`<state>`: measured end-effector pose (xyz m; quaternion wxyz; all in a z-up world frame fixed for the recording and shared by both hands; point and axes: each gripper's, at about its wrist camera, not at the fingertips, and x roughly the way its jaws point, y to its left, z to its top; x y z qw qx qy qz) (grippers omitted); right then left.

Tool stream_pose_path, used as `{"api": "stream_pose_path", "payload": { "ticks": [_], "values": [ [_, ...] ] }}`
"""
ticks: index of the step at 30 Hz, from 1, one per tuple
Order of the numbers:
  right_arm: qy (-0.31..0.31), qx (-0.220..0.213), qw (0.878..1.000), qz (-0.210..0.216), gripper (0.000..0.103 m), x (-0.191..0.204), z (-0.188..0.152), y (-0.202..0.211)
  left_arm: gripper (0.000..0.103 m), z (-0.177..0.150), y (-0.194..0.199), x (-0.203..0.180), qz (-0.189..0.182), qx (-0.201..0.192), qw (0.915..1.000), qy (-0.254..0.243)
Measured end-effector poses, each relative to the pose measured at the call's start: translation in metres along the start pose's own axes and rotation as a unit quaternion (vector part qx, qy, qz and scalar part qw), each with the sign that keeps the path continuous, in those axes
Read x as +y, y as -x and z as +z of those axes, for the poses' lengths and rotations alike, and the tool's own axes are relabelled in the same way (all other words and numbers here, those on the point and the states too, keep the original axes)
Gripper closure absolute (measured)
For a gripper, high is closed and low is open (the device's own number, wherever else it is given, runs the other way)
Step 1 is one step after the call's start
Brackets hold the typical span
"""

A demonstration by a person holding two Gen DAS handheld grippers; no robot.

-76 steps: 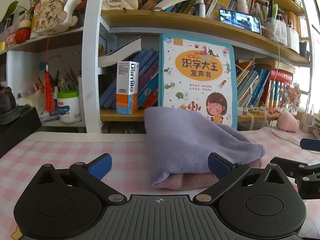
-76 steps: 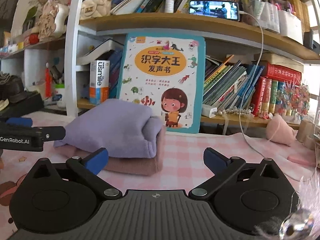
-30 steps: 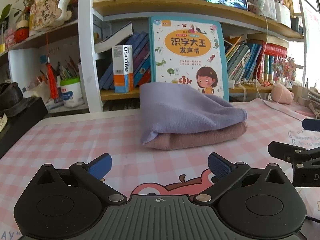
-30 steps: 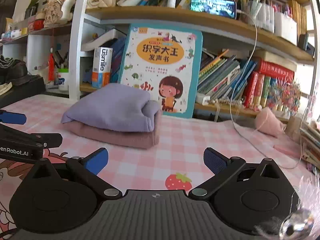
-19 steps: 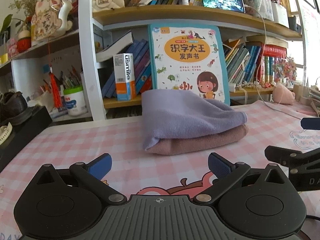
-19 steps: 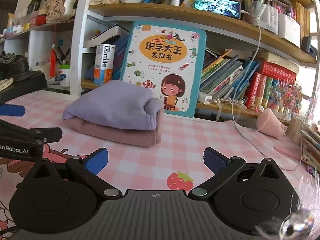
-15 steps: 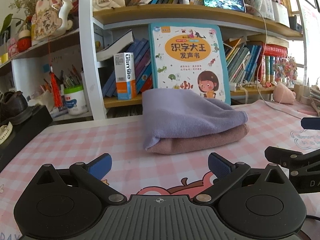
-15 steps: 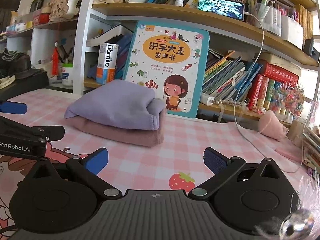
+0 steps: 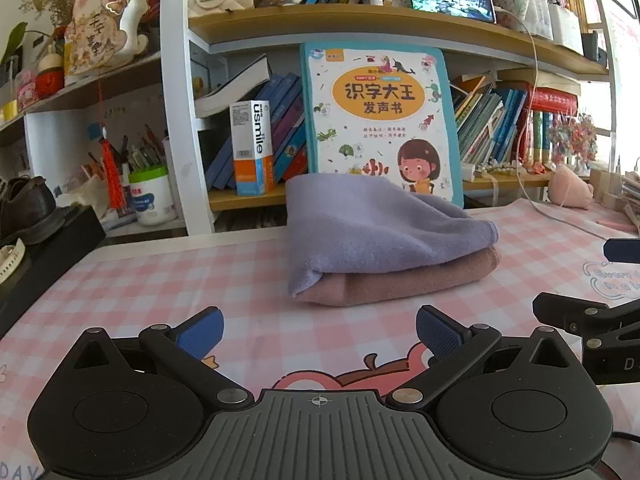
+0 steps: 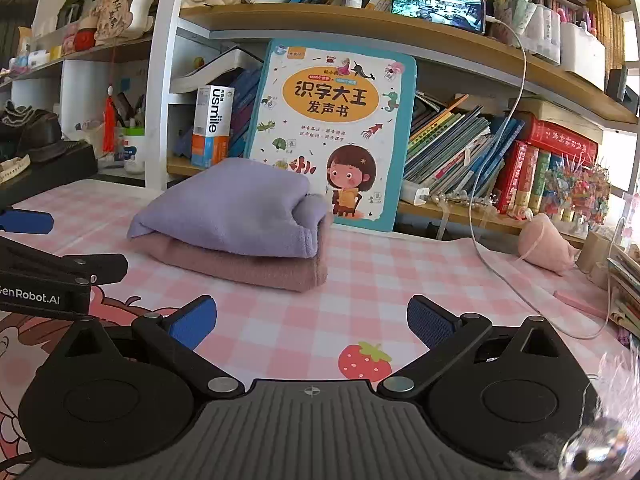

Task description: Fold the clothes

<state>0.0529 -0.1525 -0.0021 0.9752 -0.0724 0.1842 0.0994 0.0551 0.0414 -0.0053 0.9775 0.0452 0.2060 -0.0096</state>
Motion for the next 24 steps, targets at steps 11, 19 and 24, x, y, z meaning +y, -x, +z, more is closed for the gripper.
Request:
{"api": "stream_pose_path", "payload": {
  "ticks": [11,19,24],
  "values": [
    [0.000,0.003,1.000,0.002,0.001,0.0000,0.0003,-0.0009,0.000,0.0005,-0.0019,0.0008,0.000,0.007,1.0000,0.002],
    [-0.002,0.009,1.000,0.005,0.001,-0.0005,0.0006,-0.0029,0.000,0.0009,-0.0030,0.0010,0.000,0.011,0.9999,0.001],
    [-0.001,0.011,1.000,0.006,0.001,-0.0006,0.0008,-0.0031,0.000,0.0008,-0.0026,0.0020,-0.004,0.010,0.9999,0.002]
  ]
}}
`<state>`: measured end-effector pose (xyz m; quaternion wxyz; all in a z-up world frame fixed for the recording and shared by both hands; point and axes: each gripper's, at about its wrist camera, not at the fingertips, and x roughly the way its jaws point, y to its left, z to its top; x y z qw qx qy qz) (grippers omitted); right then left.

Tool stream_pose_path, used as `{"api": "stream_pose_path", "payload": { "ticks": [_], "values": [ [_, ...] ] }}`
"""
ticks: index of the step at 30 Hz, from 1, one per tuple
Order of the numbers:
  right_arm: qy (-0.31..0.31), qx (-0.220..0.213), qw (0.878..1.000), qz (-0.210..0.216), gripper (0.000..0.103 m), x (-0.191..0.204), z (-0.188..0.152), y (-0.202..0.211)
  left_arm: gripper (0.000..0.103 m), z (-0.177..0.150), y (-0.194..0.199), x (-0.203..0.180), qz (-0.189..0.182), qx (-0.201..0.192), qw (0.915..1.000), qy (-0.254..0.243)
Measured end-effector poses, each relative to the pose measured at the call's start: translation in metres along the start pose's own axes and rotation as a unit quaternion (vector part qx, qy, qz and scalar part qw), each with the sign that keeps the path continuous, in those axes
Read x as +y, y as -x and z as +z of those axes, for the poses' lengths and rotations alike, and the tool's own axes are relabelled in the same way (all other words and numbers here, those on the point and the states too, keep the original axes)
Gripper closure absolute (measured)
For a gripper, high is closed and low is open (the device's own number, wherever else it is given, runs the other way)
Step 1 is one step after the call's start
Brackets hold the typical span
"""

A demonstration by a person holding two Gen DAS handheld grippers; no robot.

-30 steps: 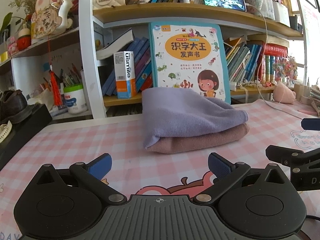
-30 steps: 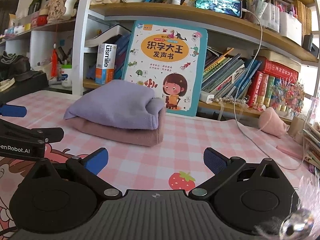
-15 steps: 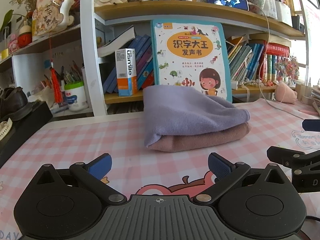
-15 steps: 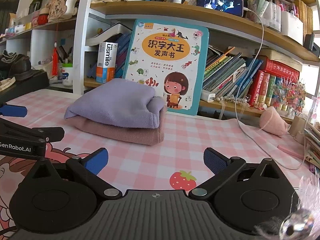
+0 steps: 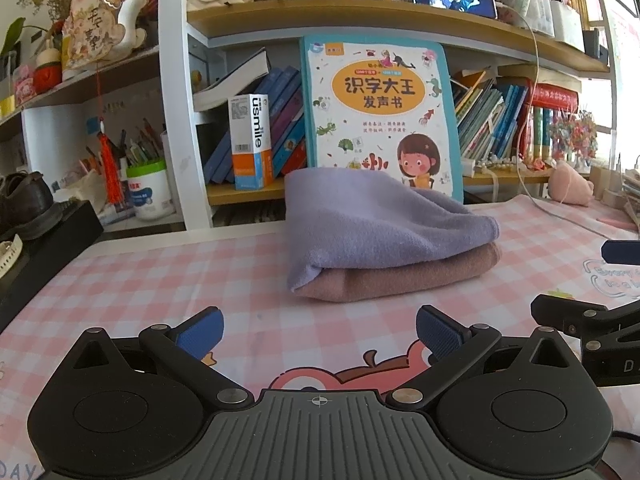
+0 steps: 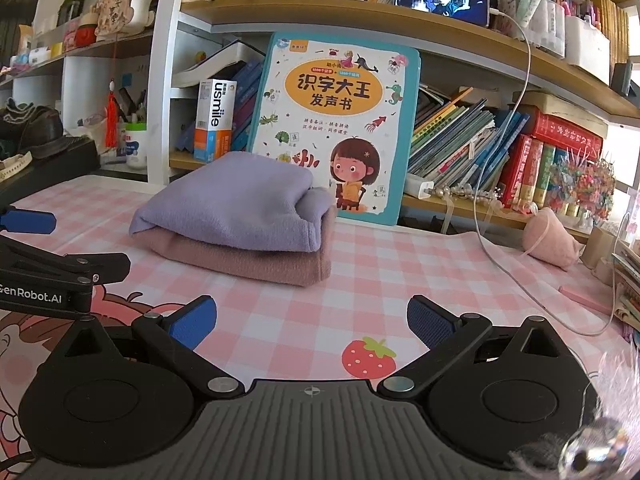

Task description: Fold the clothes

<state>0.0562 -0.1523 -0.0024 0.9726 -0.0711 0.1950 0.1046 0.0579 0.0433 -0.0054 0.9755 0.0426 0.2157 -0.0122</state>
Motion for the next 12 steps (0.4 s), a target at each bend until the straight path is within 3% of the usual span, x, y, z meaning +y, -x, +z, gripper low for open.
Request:
{"api": "stream_pose_path", "payload": {
  "ticks": [12],
  "values": [
    [0.002,0.003,1.000,0.001,0.001,0.0010,0.0001,-0.0011,0.000,0.0006,-0.0013,0.0004,0.005,0.005,1.0000,0.003]
  ]
}}
